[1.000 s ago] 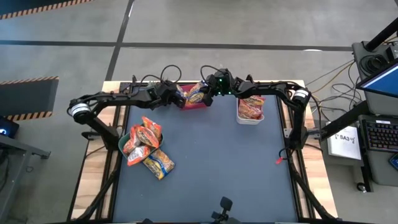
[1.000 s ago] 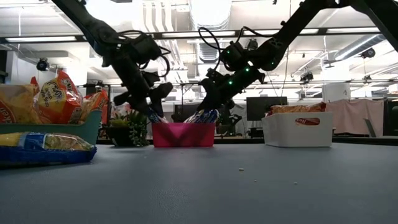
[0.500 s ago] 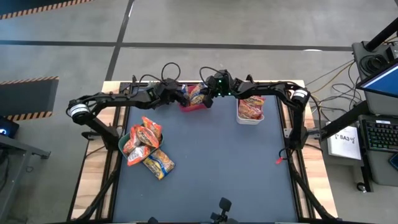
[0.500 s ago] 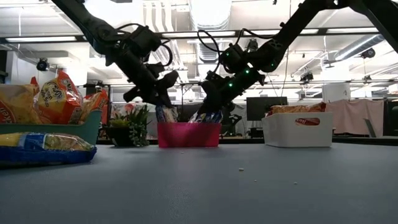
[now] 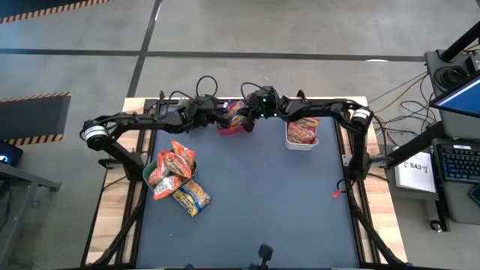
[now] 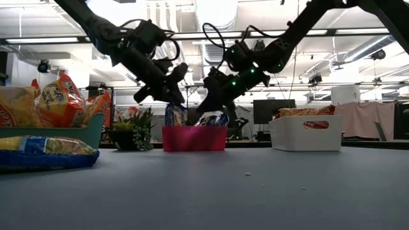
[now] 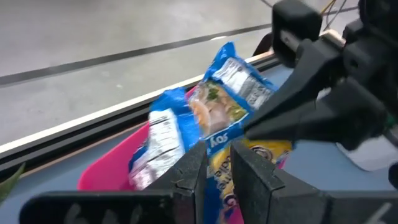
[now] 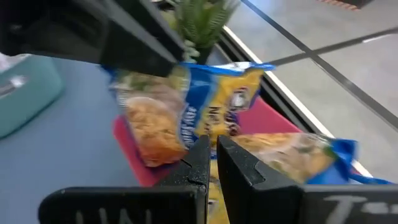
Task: Sort Maruchan noodles
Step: Adjust the blue noodle packs in the red bin, then put the blue noodle pack into the red bin
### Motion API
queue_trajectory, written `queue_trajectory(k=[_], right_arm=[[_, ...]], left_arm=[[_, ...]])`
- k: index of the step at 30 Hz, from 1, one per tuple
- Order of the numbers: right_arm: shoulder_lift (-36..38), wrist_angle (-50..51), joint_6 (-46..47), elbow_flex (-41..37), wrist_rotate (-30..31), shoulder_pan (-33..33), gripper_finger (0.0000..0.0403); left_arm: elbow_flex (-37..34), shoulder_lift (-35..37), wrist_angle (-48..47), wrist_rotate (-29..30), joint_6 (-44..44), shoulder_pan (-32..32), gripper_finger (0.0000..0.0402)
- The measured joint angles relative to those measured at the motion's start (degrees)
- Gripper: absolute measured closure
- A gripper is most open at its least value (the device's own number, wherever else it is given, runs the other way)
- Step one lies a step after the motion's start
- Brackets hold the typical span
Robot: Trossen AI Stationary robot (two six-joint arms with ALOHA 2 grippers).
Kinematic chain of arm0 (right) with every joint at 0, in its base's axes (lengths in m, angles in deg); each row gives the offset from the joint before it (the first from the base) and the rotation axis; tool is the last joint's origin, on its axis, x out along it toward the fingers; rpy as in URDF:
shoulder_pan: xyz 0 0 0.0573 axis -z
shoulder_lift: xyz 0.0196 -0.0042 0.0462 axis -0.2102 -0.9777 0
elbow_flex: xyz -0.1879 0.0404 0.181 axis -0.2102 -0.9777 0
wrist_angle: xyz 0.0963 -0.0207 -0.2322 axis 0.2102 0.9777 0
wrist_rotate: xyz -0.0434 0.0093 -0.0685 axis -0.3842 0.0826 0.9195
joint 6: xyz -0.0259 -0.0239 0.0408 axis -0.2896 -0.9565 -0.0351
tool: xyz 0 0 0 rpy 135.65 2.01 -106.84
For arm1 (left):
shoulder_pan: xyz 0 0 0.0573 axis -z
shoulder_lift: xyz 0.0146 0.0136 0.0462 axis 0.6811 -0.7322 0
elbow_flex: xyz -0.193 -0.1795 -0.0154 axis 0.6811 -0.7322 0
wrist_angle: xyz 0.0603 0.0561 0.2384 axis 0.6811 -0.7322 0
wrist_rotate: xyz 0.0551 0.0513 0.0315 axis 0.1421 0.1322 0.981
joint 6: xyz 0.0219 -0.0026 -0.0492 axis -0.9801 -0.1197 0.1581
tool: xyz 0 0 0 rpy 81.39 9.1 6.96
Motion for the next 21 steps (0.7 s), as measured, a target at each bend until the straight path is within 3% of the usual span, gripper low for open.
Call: queue_trajectory(k=[11, 17, 21], right_arm=[[0.5, -0.5, -0.3, 0.1, -0.2, -0.8, 0.0385], [4.5, 4.6, 0.0, 0.1, -0.4, -2.4, 0.0385], [8.2, 7.3, 1.4, 0.1, -0.4, -5.6, 0.0385]], left_arm=[[0.0, 0.7, 1.6, -0.1, -0.5, 0.9, 0.0347], [0.0, 6.9, -0.8, -10.3, -4.0, 2.2, 0.0347], [0.0, 12.5, -6.1, -11.9, -5.5, 6.1, 0.0350]])
